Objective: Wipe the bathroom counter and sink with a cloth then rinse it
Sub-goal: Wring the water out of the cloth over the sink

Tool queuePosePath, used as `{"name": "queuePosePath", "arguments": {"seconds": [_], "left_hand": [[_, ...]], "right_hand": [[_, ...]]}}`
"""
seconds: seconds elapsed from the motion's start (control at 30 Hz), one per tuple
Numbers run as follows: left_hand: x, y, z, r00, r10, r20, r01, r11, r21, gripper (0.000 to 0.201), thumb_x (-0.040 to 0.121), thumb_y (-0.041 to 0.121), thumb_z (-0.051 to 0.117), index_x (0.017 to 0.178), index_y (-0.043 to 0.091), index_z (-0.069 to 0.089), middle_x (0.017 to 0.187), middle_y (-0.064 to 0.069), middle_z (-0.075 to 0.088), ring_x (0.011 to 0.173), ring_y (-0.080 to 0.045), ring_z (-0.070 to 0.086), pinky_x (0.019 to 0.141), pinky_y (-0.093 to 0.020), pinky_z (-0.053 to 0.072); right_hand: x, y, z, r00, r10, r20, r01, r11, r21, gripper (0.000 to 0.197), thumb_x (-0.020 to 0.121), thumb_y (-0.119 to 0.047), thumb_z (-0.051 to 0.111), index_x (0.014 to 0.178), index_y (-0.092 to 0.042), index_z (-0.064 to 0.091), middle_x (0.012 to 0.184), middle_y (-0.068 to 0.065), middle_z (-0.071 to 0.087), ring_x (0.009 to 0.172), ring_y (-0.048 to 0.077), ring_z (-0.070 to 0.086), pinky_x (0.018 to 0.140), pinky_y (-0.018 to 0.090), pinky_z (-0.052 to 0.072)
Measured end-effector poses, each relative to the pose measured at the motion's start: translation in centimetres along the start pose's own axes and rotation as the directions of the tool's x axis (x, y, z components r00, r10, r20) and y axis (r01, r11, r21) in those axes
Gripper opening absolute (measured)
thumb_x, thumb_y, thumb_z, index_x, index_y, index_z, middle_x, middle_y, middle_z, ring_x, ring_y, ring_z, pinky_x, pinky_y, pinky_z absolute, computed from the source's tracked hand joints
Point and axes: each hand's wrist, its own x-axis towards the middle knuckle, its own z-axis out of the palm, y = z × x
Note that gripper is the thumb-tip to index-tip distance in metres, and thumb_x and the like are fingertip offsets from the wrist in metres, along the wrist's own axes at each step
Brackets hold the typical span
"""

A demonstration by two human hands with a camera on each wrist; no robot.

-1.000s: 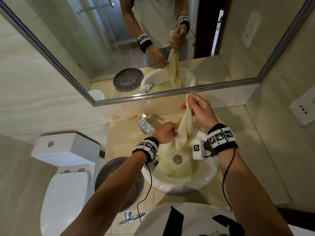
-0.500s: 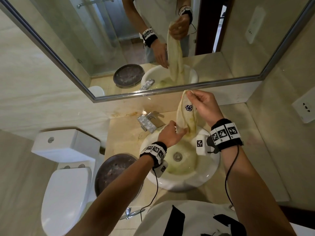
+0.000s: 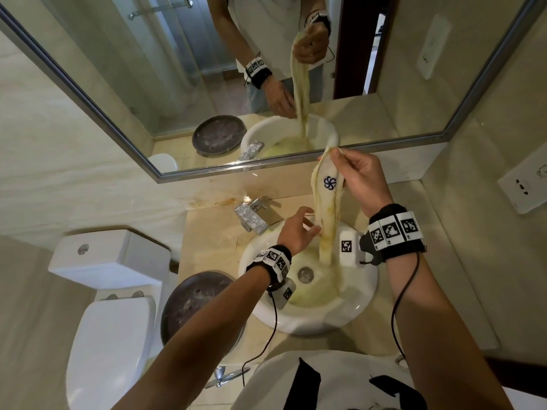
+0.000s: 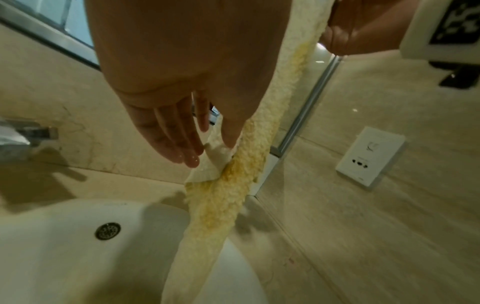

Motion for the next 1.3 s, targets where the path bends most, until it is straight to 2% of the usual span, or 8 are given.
{"name": "queuePosePath", "arguments": {"seconds": [0.13,0.33,0.5,0.67,0.8,0.93,1.17,1.3], "left_hand": [[0.3,-0.2,-0.1,0.999,0.033,0.009,-0.034,0.998,0.046,0.022,0.089,0.025,0.069,0.078,0.019,0.051,0.078,0.003,0.061,0.071,-0.018,0.055,0.071,-0.038,0.05],[-0.1,-3.2,-1.3,0.999,-0.013,-0.045,0.015,0.998,0.057,0.015,0.095,0.012,0.057,0.085,0.018,0.048,0.083,-0.004,0.064,0.073,-0.026,0.065,0.068,-0.048,0.056],[-0.8,-2.7,-2.0,0.978,-0.121,-0.169,0.126,0.992,0.021,0.005,0.096,0.014,0.055,0.097,0.009,0.053,0.095,-0.01,0.065,0.083,-0.025,0.064,0.072,-0.034,0.053],[-0.2,-0.1,-0.6,0.979,-0.204,-0.029,0.204,0.979,0.004,0.037,0.092,0.029,0.063,0.121,0.008,0.051,0.106,-0.006,0.065,0.093,-0.024,0.064,0.081,-0.039,0.056],[2.1,-0.8,1.6,0.968,-0.252,-0.017,0.253,0.967,0.019,0.036,0.084,0.04,0.061,0.084,0.004,0.065,0.076,-0.009,0.071,0.07,-0.029,0.068,0.066,-0.043,0.059],[1.8,-0.6,2.2,0.953,-0.303,-0.014,0.301,0.949,-0.093,0.031,0.091,0.038,0.058,0.103,0.01,0.058,0.091,-0.009,0.073,0.073,-0.027,0.072,0.065,-0.038,0.06],[0.0,-0.9,0.7,0.985,-0.149,-0.087,0.147,0.989,-0.025,0.017,0.088,0.02,0.064,0.078,0.012,0.052,0.073,-0.002,0.058,0.065,-0.018,0.052,0.062,-0.033,0.045],[-0.4,-1.1,-1.9,0.988,-0.136,-0.077,0.132,0.99,-0.057,0.012,0.089,0.008,0.055,0.078,0.005,0.054,0.073,-0.007,0.063,0.062,-0.016,0.054,0.054,-0.026,0.041]], "right_hand": [[0.0,0.3,0.2,1.0,0.001,0.016,-0.001,1.0,-0.013,0.032,0.1,-0.038,0.06,0.111,-0.012,0.076,0.099,0.005,0.077,0.095,0.027,0.072,0.082,0.039,0.056],[0.2,0.9,0.1,0.994,0.033,-0.107,-0.034,0.999,-0.003,0.028,0.099,-0.038,0.062,0.104,-0.016,0.078,0.093,0.01,0.076,0.085,0.019,0.069,0.075,0.035,0.053],[0.2,0.3,0.8,0.987,0.077,-0.138,-0.074,0.997,0.028,0.033,0.096,-0.044,0.064,0.095,-0.013,0.076,0.093,0.028,0.069,0.081,0.027,0.067,0.078,0.059,0.056],[-0.2,-0.7,2.1,0.987,0.101,-0.121,-0.097,0.994,0.043,0.019,0.099,-0.036,0.063,0.098,-0.026,0.078,0.092,0.015,0.076,0.091,0.033,0.073,0.082,0.055,0.058],[-0.5,-0.7,1.9,0.981,0.117,-0.153,-0.108,0.992,0.065,0.023,0.099,-0.038,0.062,0.1,-0.022,0.079,0.093,0.017,0.075,0.093,0.035,0.072,0.081,0.057,0.057],[-0.7,-0.8,1.0,0.972,0.153,-0.177,-0.135,0.985,0.111,0.025,0.1,-0.034,0.061,0.105,-0.016,0.077,0.095,0.013,0.077,0.094,0.035,0.073,0.082,0.056,0.058],[-0.3,1.1,-0.6,0.973,0.128,-0.193,-0.121,0.991,0.048,0.036,0.095,-0.046,0.064,0.094,-0.013,0.076,0.087,0.03,0.066,0.077,0.026,0.064,0.074,0.052,0.057],[-0.4,3.1,-1.3,0.963,0.141,-0.232,-0.162,0.984,-0.074,0.049,0.095,-0.043,0.062,0.072,0.0,0.056,0.066,0.009,0.047,0.066,0.017,0.043,0.064,0.033,0.038]]}}
